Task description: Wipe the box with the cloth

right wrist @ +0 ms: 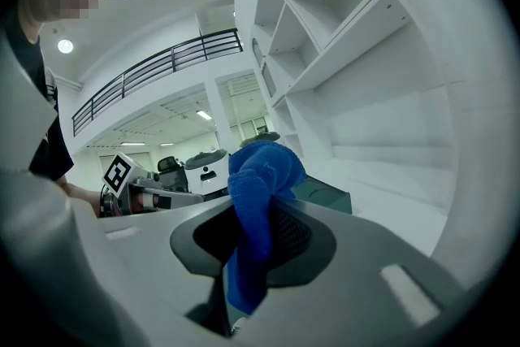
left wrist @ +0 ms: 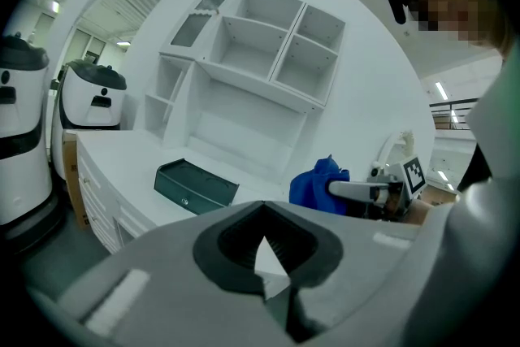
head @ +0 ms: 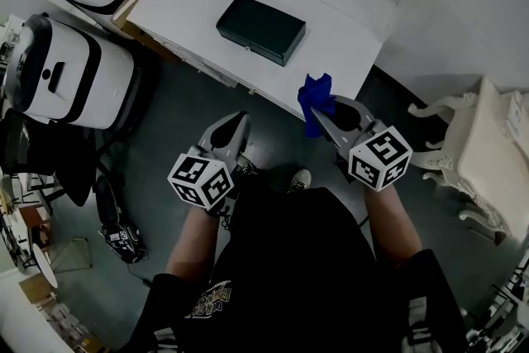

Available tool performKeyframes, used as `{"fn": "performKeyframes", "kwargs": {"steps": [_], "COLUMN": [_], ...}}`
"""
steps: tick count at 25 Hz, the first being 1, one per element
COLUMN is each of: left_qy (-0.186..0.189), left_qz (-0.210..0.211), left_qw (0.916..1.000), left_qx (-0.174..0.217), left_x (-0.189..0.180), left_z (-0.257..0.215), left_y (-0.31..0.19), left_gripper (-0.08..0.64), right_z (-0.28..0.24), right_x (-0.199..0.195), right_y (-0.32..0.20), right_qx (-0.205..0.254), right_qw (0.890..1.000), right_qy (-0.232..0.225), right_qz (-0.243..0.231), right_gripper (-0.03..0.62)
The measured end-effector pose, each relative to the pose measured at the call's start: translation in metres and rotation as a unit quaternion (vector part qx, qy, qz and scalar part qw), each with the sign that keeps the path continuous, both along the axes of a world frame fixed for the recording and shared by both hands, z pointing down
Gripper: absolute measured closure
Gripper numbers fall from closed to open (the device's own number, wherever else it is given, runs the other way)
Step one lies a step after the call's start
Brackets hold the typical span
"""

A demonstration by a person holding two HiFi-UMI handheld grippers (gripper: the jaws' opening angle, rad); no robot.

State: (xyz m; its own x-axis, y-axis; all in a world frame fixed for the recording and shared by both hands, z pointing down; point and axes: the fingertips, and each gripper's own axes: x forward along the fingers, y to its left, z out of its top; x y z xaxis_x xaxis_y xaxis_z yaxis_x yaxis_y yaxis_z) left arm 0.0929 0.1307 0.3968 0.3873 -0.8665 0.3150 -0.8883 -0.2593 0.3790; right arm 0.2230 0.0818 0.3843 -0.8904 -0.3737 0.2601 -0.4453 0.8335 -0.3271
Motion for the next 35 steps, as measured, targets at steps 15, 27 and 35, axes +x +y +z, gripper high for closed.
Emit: {"fn": "performKeyframes", "kwargs": {"steps": [15,27,35], "left_qy": [-0.001,-0.006,-0.063], "left_qz": [0.066,0.124,0.196], "left_qw": [0.9978,0.9919,0.9781], "left_qx": [-0.007,-0.027,-0.031], "left_x": [-0.032,-0.109,-0.133], "left_z": [0.008,0.023,0.047], "left_y": [-0.057,-0.117,-0.150], "left_gripper": [0.558,0.558,0.558], "right_z": [0.009,0.010,0.018], "right_x": [-0.026,-0.094,-0.122], "right_y": [-0.044,-0.085,-0.101], "right_qx": [-0.010,-0.023,-0.043], "right_qw": [0.998,0.990,0.979], "right_qy": [0.012,0.022,0.045], "right_qz": [0.067,0.137,0.196], "right_gripper": [0.492,0.492,0.492]}}
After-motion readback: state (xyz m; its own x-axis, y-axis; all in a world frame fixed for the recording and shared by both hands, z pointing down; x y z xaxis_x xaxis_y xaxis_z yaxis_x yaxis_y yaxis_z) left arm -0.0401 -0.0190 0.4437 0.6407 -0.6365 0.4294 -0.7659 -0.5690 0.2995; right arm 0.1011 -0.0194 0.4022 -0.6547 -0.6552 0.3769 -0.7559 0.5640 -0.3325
